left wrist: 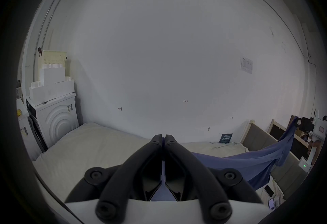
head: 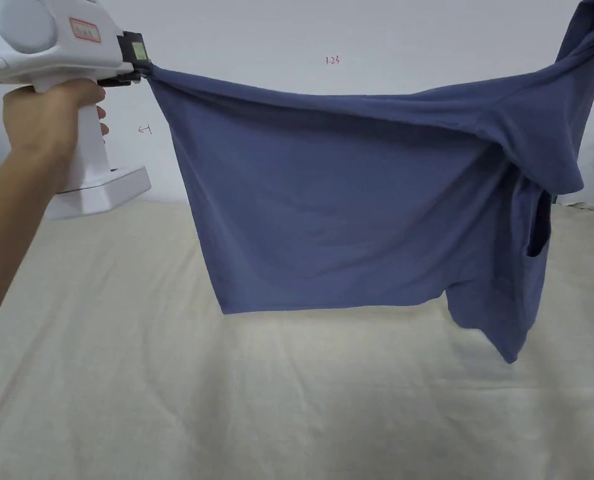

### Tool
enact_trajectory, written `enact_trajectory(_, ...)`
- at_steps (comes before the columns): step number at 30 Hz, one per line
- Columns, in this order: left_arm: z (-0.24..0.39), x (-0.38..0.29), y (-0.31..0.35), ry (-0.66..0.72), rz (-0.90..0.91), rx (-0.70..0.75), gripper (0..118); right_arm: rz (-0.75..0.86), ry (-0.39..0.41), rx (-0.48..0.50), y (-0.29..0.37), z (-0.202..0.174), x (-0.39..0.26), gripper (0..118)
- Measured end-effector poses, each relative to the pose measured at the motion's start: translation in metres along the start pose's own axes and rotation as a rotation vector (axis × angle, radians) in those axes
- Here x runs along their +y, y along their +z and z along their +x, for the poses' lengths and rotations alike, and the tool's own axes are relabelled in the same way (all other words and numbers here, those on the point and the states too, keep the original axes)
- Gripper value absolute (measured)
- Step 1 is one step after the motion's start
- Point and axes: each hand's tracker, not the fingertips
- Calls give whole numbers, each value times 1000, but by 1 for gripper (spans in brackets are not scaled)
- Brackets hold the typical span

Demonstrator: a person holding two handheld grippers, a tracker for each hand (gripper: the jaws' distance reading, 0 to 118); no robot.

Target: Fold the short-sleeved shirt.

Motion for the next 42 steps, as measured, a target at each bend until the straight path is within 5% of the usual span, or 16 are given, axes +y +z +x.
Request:
enact_trajectory(20,-37,-217,-54,28,-363,47,0,-300,-15,-46,-24,37,-203,4)
enact_trajectory(42,-85,-383,51,71,-589,54,0,-468,-114,-32,123,49,-332,4)
